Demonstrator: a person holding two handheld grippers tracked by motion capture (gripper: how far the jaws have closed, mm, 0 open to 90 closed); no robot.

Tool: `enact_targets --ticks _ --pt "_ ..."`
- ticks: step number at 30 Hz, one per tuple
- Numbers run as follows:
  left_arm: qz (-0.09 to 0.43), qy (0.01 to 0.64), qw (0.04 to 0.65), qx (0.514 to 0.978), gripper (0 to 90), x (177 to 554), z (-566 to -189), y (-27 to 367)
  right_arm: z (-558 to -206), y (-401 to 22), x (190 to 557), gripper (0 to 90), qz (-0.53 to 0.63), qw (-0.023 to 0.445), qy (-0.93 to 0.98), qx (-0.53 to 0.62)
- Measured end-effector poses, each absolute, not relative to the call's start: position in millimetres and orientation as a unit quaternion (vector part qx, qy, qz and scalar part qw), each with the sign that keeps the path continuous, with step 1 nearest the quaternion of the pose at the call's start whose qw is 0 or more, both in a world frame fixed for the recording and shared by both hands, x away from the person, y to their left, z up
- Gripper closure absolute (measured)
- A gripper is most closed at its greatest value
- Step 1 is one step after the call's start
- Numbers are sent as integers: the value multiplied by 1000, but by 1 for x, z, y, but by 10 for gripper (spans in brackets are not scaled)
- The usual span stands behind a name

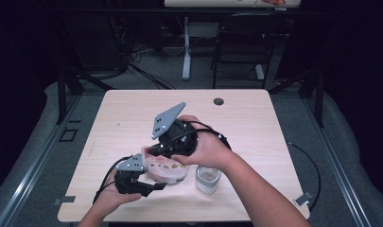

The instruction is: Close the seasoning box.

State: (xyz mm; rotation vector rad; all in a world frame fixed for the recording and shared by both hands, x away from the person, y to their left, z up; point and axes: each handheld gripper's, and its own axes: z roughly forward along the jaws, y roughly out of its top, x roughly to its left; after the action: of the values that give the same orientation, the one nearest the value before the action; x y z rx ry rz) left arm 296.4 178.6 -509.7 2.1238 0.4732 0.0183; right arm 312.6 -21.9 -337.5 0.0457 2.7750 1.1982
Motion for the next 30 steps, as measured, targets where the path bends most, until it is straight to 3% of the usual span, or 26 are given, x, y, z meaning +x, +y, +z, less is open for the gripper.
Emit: enact_targets --ticks 10,30 --pt "18 184 460 868 536 293 -509 179 -337 -23 313 900 399 59 915 14" --pt "28 180 439 880 609 291 -505 183 -340 -27 313 898 404 50 913 17"
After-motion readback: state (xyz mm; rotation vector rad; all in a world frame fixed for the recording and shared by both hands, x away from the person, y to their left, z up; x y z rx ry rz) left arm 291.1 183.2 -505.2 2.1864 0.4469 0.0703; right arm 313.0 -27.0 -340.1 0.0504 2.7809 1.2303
